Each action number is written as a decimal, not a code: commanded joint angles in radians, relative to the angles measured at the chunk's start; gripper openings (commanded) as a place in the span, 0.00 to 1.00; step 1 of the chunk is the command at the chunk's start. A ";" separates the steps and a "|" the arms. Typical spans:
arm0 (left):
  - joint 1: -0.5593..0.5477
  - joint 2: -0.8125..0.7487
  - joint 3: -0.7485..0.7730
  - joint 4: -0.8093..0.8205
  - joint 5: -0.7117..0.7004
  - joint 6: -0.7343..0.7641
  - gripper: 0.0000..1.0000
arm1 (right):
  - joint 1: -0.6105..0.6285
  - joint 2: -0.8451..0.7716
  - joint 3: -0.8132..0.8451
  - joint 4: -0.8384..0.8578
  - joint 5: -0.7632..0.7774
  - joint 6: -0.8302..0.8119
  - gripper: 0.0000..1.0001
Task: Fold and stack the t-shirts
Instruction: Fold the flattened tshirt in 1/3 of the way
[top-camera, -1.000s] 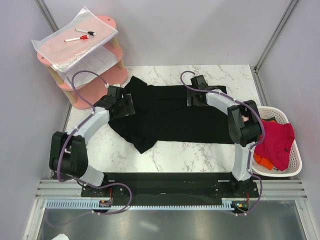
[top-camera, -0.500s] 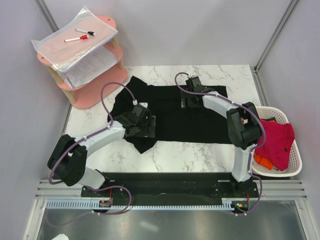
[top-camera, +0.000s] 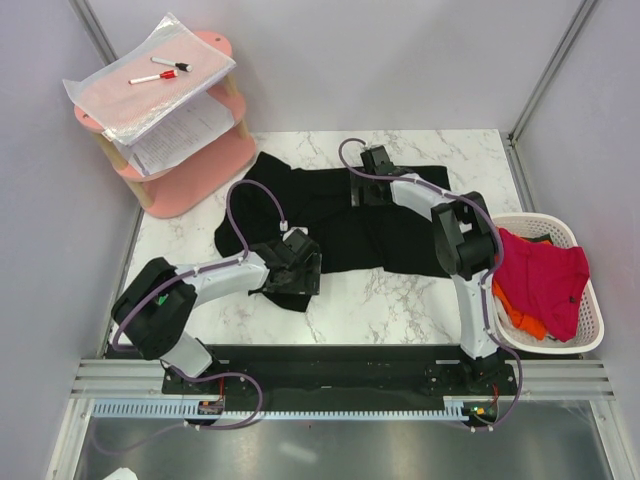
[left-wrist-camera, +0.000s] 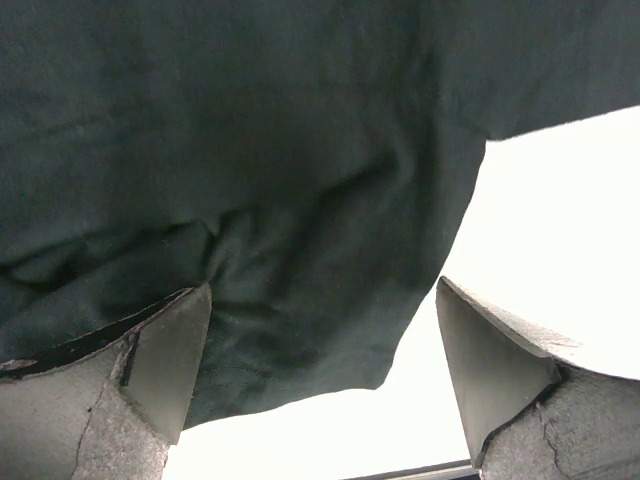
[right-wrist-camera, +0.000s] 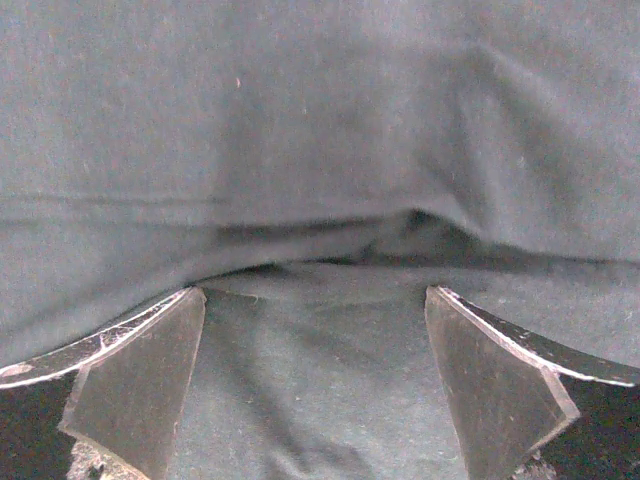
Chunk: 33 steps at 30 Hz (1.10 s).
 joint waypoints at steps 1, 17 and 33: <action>-0.020 -0.004 -0.057 -0.008 0.011 -0.090 1.00 | 0.000 0.089 0.117 -0.047 0.026 -0.009 0.98; -0.291 -0.101 -0.143 -0.074 0.094 -0.293 1.00 | -0.001 0.095 0.119 -0.070 0.027 -0.011 0.98; -0.302 -0.256 0.008 -0.235 -0.242 -0.236 1.00 | -0.001 -0.245 -0.113 -0.047 0.017 0.015 0.98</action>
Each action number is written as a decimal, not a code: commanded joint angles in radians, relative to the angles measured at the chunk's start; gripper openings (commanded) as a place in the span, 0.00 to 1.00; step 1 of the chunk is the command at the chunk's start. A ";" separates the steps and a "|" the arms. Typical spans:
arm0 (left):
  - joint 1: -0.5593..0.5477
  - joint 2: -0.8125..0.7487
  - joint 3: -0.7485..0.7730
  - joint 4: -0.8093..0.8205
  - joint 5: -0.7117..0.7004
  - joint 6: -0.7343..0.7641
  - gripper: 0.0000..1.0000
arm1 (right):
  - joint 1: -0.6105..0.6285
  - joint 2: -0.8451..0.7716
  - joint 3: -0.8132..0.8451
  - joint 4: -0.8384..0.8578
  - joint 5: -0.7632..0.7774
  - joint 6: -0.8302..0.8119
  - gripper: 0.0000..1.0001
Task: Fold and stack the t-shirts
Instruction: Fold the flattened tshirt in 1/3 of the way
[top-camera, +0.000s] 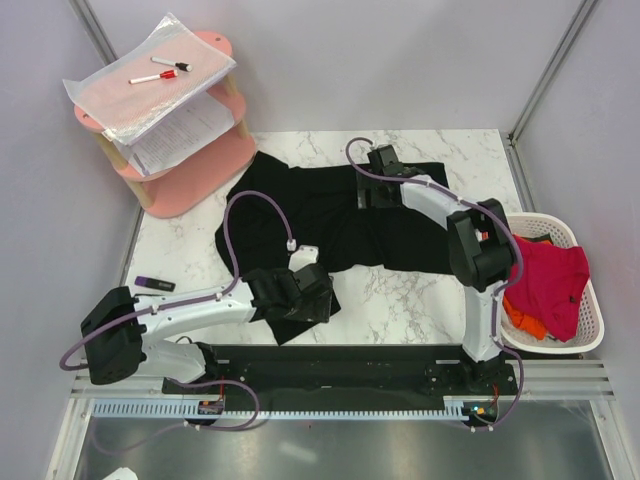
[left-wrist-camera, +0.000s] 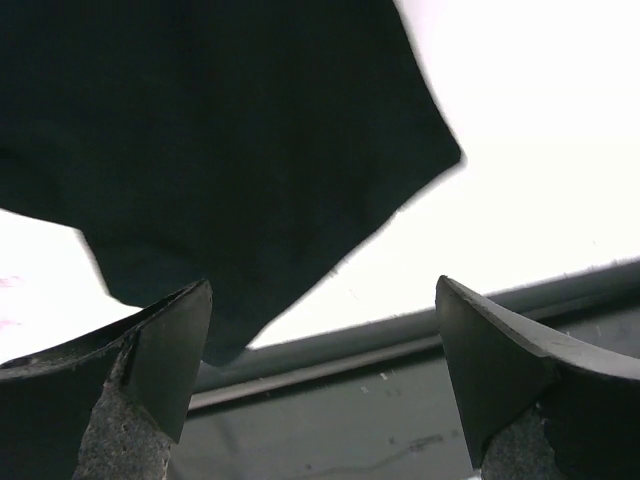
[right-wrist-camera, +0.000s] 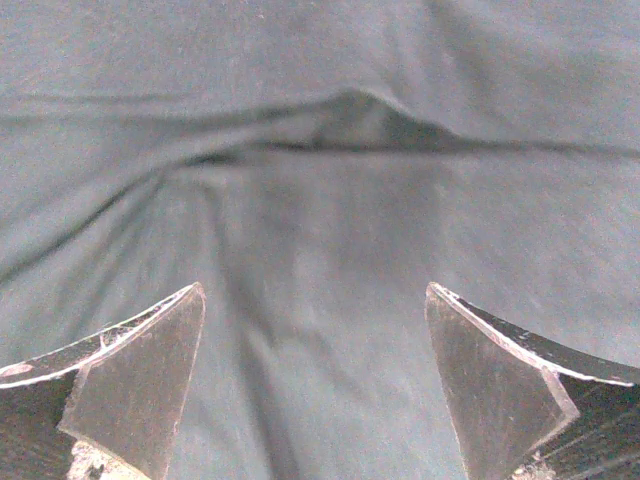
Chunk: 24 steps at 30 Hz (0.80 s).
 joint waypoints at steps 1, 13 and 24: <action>0.091 -0.011 -0.005 -0.033 -0.108 0.022 1.00 | -0.003 -0.190 -0.091 0.027 0.003 0.023 0.98; 0.470 0.057 -0.104 0.189 0.030 0.227 1.00 | -0.029 -0.248 -0.309 0.047 0.075 0.086 0.98; 0.538 0.226 -0.005 0.271 0.088 0.287 1.00 | -0.154 -0.131 -0.322 0.089 0.059 0.135 0.98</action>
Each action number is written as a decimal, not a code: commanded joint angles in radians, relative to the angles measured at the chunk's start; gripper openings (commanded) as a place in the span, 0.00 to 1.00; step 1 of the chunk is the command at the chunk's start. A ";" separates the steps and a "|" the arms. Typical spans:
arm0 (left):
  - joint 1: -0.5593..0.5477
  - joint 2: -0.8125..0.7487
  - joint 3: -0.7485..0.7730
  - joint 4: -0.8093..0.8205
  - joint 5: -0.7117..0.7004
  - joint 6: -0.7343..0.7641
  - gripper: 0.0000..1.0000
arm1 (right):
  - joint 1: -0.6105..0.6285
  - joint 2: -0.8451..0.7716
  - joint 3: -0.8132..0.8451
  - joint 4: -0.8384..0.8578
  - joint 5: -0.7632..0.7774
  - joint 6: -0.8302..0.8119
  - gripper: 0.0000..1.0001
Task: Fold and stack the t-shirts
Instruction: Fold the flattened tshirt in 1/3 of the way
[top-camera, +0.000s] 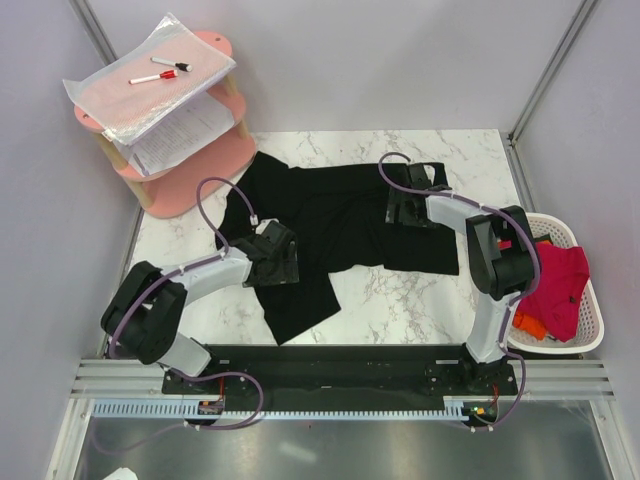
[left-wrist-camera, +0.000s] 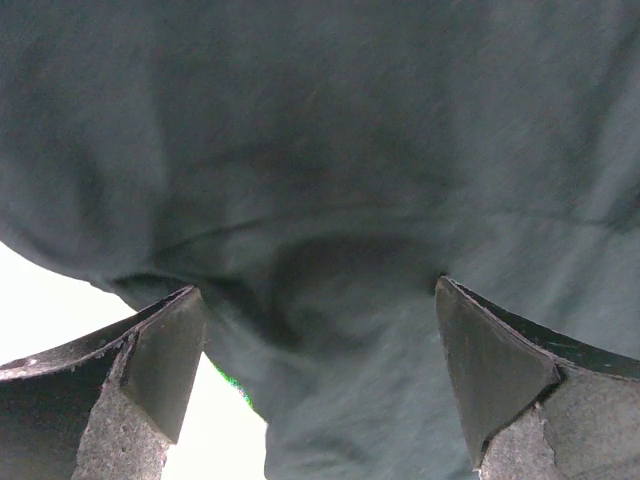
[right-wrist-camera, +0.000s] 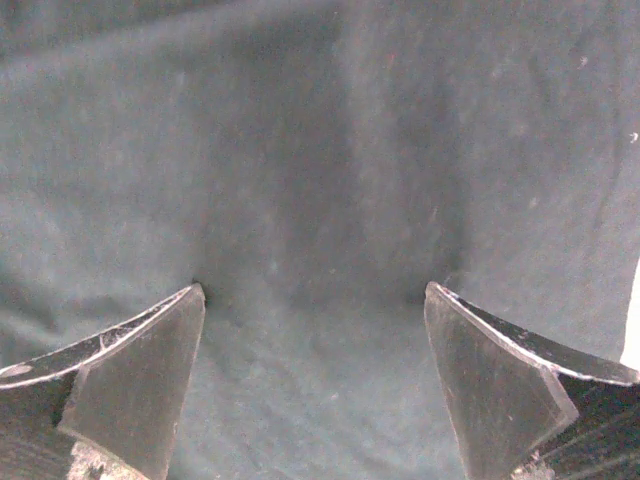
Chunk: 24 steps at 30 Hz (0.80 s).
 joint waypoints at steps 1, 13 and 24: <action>0.017 0.063 0.080 0.066 0.041 0.060 1.00 | -0.046 0.072 0.007 0.026 -0.001 0.044 0.98; 0.129 -0.056 -0.005 0.005 0.053 0.070 1.00 | -0.083 0.115 0.038 0.000 -0.017 0.046 0.98; 0.116 -0.191 0.006 -0.020 0.106 0.090 1.00 | 0.012 -0.123 -0.029 0.009 -0.041 0.001 0.98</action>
